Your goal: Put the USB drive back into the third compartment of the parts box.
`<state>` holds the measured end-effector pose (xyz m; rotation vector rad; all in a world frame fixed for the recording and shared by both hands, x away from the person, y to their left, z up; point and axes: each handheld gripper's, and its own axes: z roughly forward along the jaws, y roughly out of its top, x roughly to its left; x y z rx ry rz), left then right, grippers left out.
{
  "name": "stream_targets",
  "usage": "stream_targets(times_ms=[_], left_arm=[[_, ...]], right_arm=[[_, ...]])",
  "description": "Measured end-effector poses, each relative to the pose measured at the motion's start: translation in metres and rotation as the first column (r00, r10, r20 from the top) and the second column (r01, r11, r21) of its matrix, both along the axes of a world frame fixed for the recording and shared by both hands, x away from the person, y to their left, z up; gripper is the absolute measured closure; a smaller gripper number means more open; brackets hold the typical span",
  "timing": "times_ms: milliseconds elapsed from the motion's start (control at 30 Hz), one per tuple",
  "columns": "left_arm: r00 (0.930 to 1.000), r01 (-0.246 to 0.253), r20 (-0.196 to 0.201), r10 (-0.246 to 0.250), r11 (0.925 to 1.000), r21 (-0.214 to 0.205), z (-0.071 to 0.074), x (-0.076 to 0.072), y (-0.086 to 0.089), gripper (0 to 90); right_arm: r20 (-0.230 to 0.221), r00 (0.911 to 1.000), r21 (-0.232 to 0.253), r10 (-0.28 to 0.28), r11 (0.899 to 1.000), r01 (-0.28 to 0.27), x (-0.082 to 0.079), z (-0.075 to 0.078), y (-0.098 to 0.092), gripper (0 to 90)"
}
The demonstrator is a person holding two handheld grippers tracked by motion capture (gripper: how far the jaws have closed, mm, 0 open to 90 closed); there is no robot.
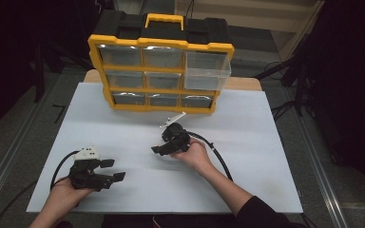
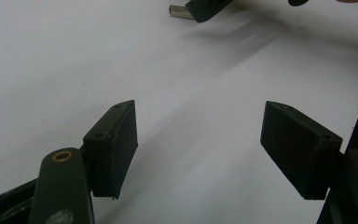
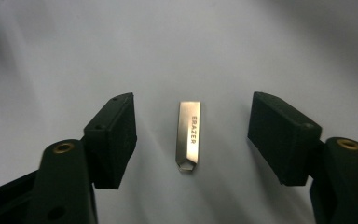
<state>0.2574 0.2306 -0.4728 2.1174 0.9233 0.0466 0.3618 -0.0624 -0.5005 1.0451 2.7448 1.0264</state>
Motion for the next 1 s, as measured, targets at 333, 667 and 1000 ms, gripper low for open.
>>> stream_targets(times_ms=[333,667,1000], left_arm=[[1.0000,0.000,0.000,0.000,1.0000,0.003,0.000,0.000,-0.001,28.6],[1.0000,0.002,0.003,-0.002,1.0000,0.006,0.000,0.000,-0.001,28.6],[1.0000,0.005,0.003,-0.005,1.0000,0.007,0.000,0.000,0.000,28.6]], right_arm=[[0.045,0.9982,-0.029,-0.040,0.999,0.041,-0.008,0.001,0.003,53.9],[0.064,0.9955,-0.071,-0.069,0.995,0.074,-0.014,0.002,0.007,75.6],[-0.018,0.9994,-0.020,-0.031,0.999,0.031,-0.004,0.003,-0.003,76.2]])
